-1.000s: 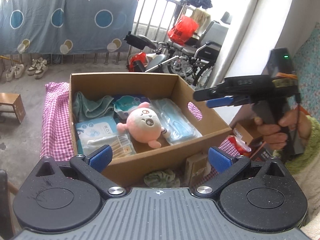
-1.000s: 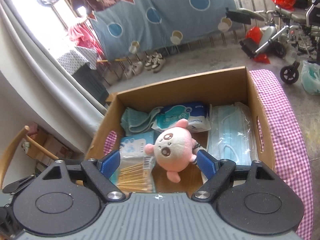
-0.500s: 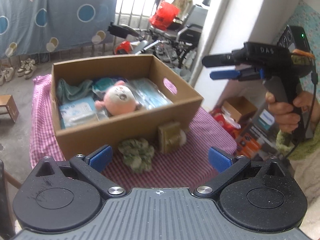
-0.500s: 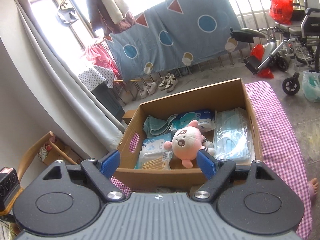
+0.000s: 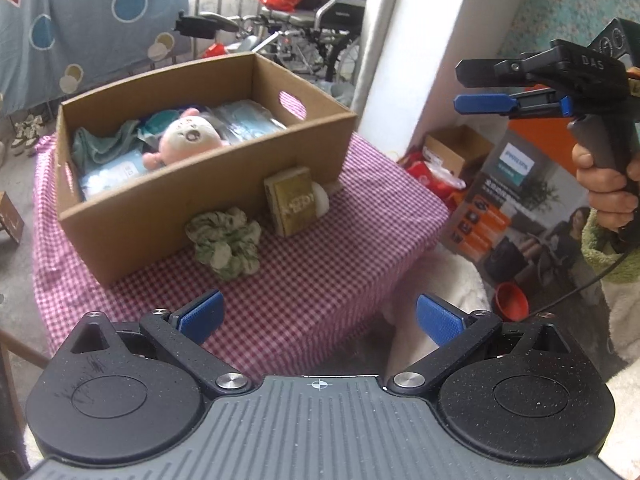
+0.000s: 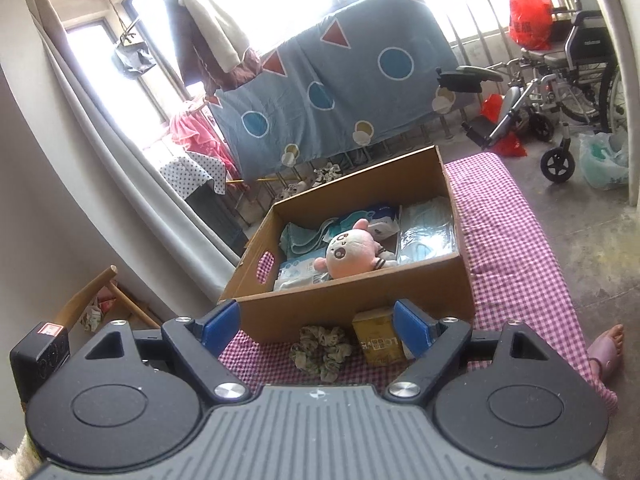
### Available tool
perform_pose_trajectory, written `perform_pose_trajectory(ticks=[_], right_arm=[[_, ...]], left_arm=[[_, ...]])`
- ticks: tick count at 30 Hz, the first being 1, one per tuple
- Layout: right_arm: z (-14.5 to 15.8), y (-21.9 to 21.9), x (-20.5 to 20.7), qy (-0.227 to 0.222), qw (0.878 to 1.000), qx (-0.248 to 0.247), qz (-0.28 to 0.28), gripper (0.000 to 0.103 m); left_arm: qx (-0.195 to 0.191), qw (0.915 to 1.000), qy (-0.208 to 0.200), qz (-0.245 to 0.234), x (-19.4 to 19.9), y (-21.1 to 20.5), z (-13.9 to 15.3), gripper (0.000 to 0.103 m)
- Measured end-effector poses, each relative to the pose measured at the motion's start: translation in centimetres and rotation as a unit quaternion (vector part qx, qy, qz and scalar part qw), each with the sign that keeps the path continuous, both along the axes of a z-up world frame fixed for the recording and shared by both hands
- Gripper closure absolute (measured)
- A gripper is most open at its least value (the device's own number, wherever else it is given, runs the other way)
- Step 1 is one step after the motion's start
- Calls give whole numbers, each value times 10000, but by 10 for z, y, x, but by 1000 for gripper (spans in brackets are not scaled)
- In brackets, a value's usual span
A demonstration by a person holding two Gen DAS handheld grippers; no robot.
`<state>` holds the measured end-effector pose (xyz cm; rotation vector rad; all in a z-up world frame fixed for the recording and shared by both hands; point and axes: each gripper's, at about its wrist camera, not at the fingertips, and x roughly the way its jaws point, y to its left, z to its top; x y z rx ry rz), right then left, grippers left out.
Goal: Organize soft objects
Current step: 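Withdraw the right gripper from the box and lower it toward the floor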
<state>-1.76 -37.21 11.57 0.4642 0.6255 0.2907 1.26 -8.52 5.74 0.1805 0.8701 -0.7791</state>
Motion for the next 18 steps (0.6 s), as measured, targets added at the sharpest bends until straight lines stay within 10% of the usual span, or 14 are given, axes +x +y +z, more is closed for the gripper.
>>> perform_pose_trajectory(ticks=[10,14,18], right_arm=[[-112,43,-33,1317,9864,581,792,28],[-203,72,-16,2525,9632,761,528,38],[-307,89,8,3928,9059,1575,-133,47]], left_arm=[[176,9996,121,191,-5,10,-28,0],[29,9991,67,413,8,25,-29,0],[-163,9972,32,726,19,38,-28,0]])
